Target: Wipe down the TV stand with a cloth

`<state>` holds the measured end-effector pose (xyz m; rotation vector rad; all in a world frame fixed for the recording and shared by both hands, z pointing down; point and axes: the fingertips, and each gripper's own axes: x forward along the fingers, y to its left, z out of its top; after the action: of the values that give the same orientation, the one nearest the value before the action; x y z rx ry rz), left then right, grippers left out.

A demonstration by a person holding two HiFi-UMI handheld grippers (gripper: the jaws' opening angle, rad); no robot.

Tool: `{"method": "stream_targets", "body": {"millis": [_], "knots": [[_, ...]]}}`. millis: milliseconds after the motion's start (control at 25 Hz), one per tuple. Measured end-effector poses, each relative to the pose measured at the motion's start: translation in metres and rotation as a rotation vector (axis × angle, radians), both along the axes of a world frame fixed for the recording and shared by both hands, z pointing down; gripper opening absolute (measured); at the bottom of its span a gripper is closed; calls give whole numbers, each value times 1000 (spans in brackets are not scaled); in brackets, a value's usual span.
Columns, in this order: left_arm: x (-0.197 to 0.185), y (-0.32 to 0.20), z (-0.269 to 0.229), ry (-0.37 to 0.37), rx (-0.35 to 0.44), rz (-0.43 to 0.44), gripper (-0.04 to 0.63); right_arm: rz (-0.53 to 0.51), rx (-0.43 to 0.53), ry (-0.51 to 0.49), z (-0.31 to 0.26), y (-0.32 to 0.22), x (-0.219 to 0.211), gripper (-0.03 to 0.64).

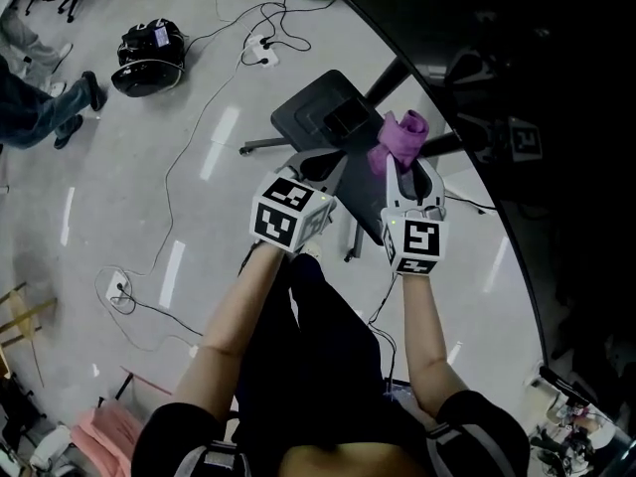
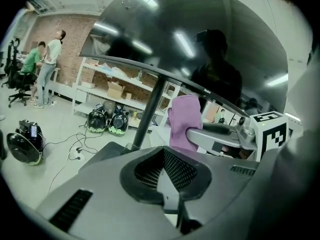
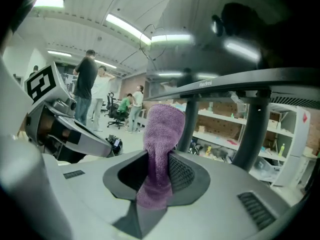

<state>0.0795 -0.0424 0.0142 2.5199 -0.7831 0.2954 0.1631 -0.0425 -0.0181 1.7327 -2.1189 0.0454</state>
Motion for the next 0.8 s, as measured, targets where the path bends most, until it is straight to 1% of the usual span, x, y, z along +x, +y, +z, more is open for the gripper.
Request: {"method": "stream_targets", "body": {"millis": [160,280,640,800], "knots": [[7,-11,9,-17,-7,46,8,23,30,31,5,-18,-2,106],[10,-20,16,7,-16,52,8,35,41,63,11,-28,-3,106],[18,-50,35,87,-3,52,8,41,111,273,16,-64,-7,106],[19,-68,40,114,2,54,8,72,139,342,14,-83,2,106]]}}
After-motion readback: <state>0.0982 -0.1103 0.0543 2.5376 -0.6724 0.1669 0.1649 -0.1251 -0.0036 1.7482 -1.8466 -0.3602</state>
